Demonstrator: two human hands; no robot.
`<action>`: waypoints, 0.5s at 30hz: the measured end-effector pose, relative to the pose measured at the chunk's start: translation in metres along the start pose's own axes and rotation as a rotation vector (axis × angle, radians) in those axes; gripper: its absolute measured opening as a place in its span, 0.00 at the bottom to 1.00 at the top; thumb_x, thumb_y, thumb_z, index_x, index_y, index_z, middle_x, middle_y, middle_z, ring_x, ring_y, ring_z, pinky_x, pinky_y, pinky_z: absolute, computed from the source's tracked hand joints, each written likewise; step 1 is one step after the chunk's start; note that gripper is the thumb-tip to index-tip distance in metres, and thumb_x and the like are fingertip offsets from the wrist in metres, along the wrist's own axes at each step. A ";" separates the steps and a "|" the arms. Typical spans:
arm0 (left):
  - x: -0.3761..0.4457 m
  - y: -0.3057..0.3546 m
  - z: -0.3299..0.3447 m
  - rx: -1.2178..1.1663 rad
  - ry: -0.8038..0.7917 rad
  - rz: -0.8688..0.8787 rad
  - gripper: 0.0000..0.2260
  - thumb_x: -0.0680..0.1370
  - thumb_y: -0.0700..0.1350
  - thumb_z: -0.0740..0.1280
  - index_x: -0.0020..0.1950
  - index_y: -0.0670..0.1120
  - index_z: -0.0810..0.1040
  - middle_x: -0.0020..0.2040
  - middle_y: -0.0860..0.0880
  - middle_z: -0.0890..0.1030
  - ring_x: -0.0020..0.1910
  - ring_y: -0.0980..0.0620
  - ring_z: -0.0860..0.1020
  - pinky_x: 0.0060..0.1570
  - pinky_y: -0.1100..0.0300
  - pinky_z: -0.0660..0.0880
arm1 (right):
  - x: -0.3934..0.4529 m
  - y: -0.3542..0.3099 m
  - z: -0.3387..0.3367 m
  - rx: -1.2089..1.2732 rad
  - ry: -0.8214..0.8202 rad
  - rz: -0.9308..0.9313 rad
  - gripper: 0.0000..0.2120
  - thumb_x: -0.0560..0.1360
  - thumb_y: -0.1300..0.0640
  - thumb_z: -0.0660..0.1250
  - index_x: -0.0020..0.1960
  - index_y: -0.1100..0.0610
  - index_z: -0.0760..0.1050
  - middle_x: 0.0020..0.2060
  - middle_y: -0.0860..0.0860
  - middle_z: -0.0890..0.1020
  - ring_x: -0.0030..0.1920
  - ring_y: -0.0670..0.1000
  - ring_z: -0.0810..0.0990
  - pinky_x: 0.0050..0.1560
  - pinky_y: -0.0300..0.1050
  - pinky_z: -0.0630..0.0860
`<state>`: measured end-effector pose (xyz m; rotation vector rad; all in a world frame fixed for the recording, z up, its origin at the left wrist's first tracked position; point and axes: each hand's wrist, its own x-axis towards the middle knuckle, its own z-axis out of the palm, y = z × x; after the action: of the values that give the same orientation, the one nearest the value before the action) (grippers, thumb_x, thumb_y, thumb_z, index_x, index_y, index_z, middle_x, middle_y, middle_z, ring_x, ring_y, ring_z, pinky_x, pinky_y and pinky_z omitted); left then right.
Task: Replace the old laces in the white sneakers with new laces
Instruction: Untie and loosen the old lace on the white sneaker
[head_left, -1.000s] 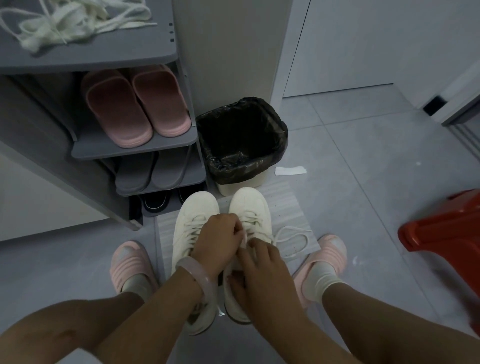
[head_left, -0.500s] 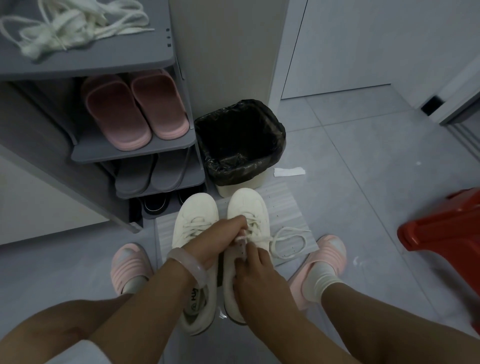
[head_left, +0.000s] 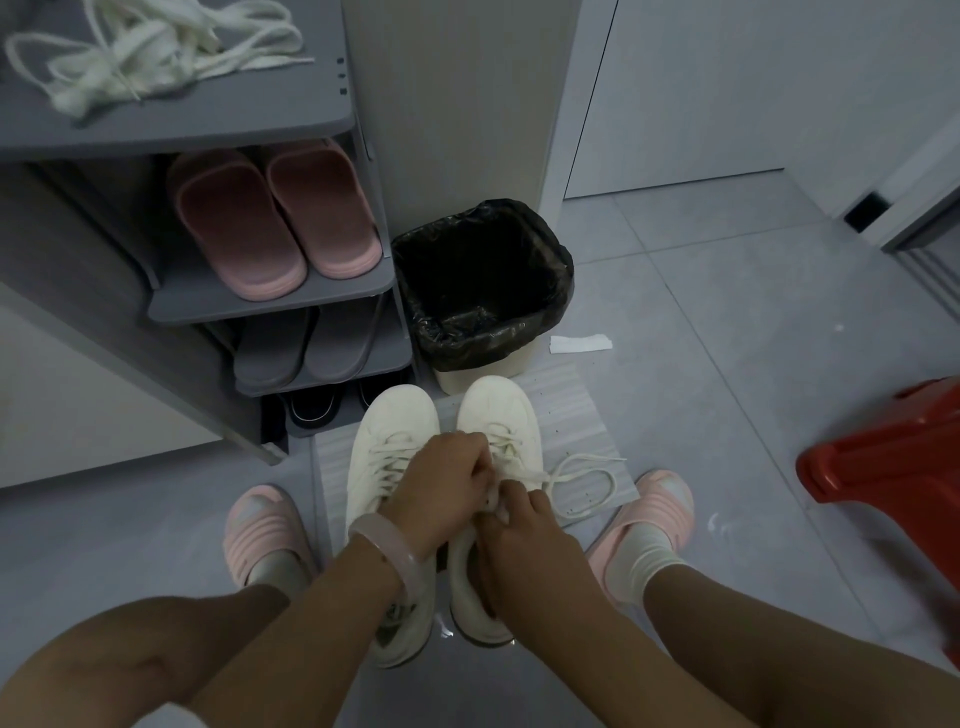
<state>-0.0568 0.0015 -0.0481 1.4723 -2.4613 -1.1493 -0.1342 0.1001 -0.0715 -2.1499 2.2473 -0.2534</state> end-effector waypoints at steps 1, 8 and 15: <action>0.002 -0.001 0.002 0.006 0.035 0.025 0.06 0.76 0.39 0.63 0.39 0.45 0.71 0.41 0.47 0.75 0.44 0.49 0.74 0.43 0.60 0.67 | 0.000 0.000 0.001 0.000 0.005 -0.005 0.15 0.46 0.54 0.79 0.30 0.51 0.77 0.34 0.49 0.77 0.31 0.48 0.75 0.23 0.34 0.53; 0.008 0.004 -0.016 -0.139 0.484 0.041 0.03 0.78 0.40 0.61 0.45 0.43 0.72 0.42 0.50 0.72 0.42 0.52 0.70 0.40 0.66 0.60 | 0.001 0.000 -0.002 -0.013 -0.019 -0.001 0.16 0.44 0.53 0.79 0.27 0.50 0.76 0.32 0.49 0.76 0.31 0.48 0.76 0.21 0.36 0.53; 0.002 -0.003 0.008 0.052 0.116 -0.053 0.16 0.78 0.44 0.61 0.33 0.49 0.61 0.38 0.50 0.70 0.43 0.47 0.73 0.38 0.62 0.61 | 0.000 0.001 -0.004 0.006 0.002 -0.007 0.16 0.45 0.54 0.79 0.29 0.51 0.77 0.32 0.49 0.76 0.30 0.48 0.75 0.23 0.34 0.53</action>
<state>-0.0592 0.0035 -0.0567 1.5785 -2.4062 -0.9857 -0.1352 0.1000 -0.0680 -2.1564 2.2375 -0.2628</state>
